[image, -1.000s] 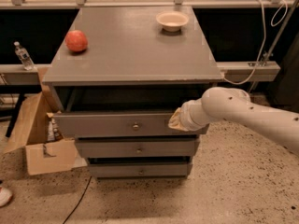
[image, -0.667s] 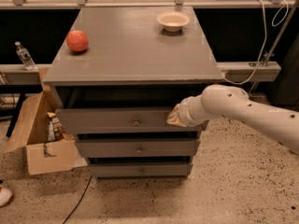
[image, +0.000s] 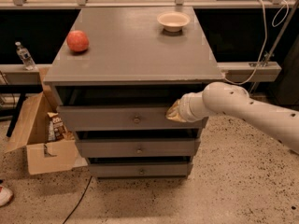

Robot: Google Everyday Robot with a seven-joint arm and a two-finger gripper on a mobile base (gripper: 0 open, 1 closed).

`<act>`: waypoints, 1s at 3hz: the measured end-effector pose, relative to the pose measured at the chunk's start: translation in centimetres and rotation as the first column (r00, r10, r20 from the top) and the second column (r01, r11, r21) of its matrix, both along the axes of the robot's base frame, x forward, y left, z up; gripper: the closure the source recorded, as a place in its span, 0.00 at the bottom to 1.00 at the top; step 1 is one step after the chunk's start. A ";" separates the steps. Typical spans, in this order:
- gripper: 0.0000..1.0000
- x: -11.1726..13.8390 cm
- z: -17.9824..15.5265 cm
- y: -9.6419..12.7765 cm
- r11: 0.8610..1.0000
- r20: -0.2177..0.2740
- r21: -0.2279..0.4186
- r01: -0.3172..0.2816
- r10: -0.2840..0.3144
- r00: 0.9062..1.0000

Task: Close top drawer

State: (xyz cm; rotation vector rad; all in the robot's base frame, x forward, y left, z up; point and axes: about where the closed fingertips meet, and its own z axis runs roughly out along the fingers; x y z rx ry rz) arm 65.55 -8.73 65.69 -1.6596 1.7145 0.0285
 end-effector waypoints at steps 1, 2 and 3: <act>1.00 -0.3 0.0 0.0 1.000 0.000 0.000 0.000 0.000 1.000; 1.00 -4.9 2.5 -3.1 1.000 -0.014 -0.001 -0.017 0.017 1.000; 1.00 -9.0 5.4 -6.0 1.000 -0.011 -0.015 -0.020 0.020 1.000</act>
Offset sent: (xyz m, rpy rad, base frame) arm -0.0977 -0.0705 0.0515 0.0022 0.0298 0.0339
